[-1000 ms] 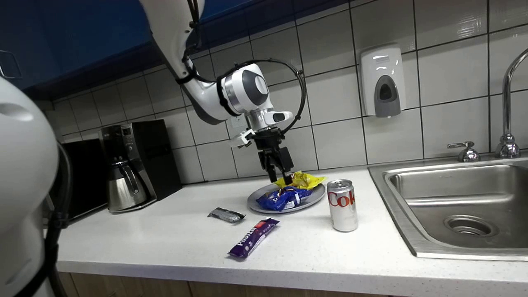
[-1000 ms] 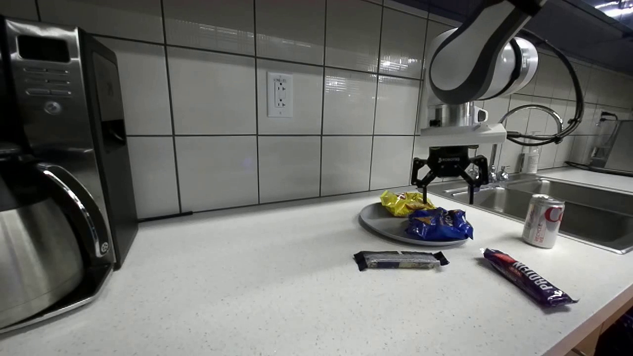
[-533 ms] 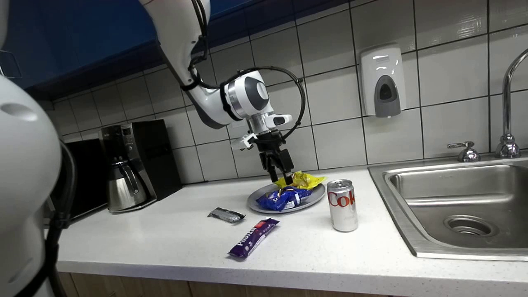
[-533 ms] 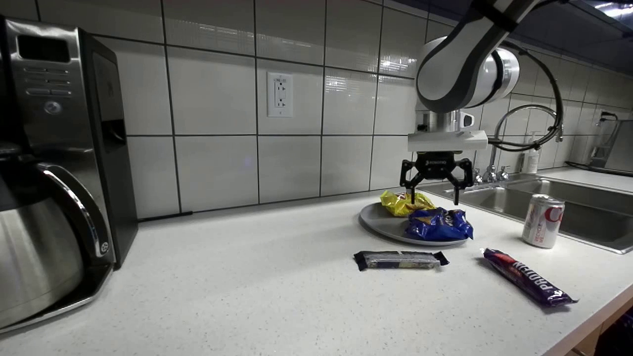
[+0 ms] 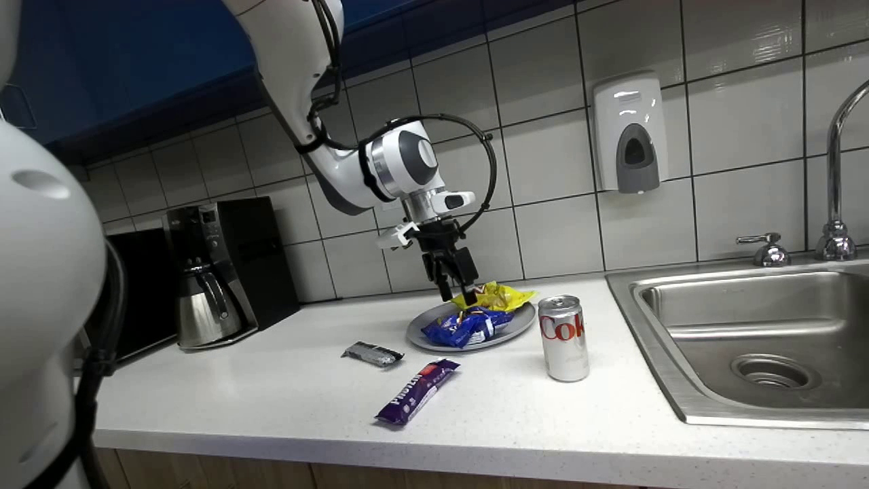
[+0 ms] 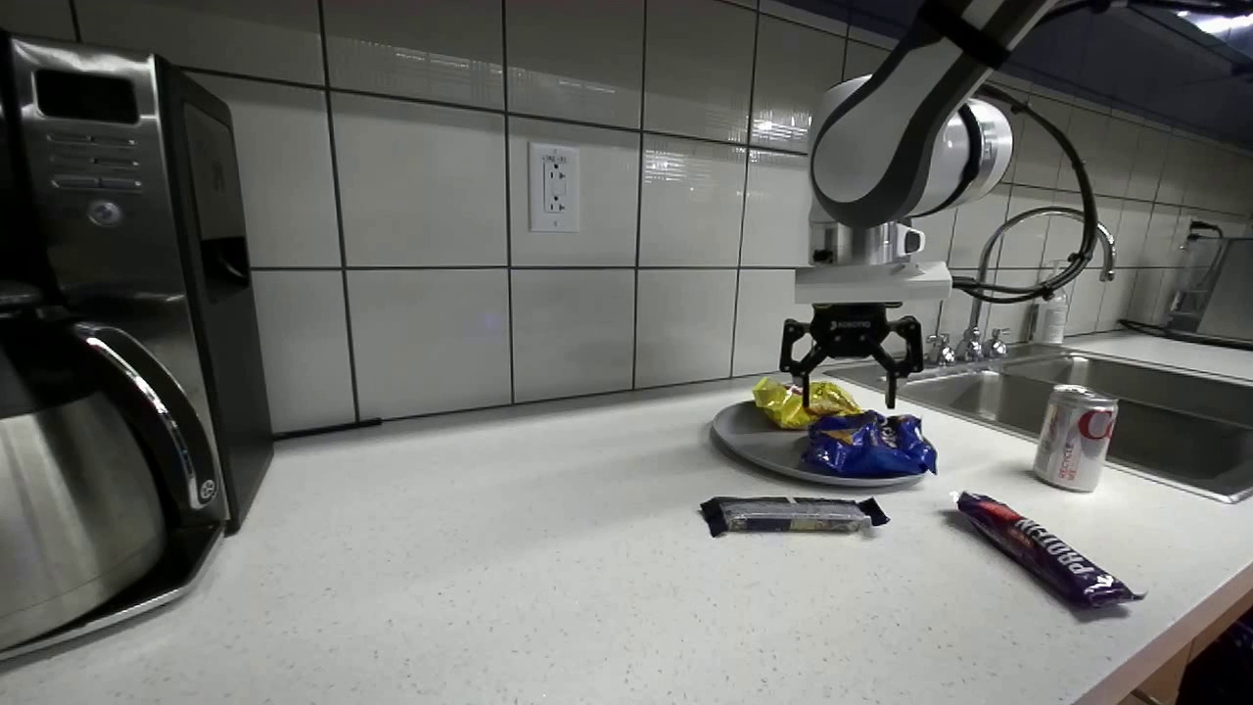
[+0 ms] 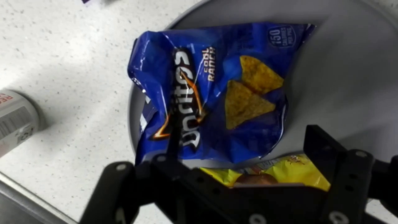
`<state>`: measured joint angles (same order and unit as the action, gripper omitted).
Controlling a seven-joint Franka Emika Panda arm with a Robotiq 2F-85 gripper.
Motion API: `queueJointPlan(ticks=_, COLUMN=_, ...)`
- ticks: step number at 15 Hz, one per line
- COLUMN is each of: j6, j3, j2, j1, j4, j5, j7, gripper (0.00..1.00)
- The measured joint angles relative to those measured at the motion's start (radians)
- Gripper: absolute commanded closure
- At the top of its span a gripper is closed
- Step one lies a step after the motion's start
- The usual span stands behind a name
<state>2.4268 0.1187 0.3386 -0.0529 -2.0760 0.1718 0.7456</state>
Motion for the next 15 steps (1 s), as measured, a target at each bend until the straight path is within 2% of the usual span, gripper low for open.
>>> queueJointPlan(ticks=15, j6=0.003, j3=0.0, j2=0.032, j1=-0.002, j4=0.0, j5=-0.008, j7=0.0, gripper=0.0)
